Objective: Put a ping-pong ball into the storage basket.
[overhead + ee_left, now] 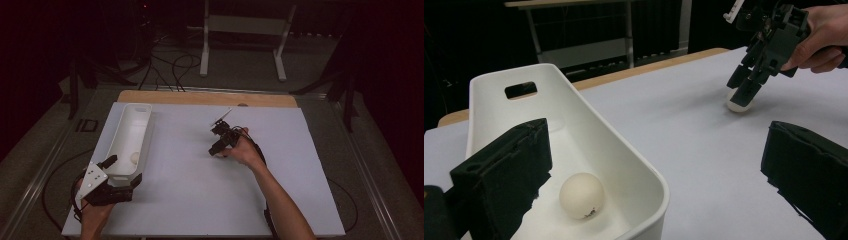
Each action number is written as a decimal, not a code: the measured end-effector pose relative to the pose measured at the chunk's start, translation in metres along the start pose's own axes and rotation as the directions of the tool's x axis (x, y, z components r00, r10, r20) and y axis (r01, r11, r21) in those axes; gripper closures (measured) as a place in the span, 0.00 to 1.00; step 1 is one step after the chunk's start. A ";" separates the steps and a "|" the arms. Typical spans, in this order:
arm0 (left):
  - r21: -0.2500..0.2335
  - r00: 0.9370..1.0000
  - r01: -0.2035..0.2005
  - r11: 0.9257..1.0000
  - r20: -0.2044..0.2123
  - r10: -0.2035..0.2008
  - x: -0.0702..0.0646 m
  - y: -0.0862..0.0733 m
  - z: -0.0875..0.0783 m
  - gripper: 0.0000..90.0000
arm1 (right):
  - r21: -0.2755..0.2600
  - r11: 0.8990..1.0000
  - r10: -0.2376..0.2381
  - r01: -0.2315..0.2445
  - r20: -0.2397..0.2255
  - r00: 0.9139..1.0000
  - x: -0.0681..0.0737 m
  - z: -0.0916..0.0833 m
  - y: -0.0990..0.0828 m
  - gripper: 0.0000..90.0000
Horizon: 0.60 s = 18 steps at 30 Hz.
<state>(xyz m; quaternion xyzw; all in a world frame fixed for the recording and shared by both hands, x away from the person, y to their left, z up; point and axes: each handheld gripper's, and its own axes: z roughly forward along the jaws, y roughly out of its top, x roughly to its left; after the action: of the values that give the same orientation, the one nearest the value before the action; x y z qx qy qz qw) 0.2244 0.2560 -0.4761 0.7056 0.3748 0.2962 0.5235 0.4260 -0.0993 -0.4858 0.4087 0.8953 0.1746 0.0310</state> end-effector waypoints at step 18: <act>-0.001 1.000 0.001 1.000 -0.002 -0.001 0.000 0.000 0.000 0.01 | 0.056 0.998 -0.022 0.021 0.019 1.000 -0.001 0.008 -0.004 0.40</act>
<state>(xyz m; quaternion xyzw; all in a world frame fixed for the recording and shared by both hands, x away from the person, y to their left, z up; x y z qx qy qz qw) 0.2241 0.2564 -0.4758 0.7048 0.3754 0.2968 0.5238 0.4253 -0.1005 -0.4948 0.4015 0.9038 0.1453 0.0303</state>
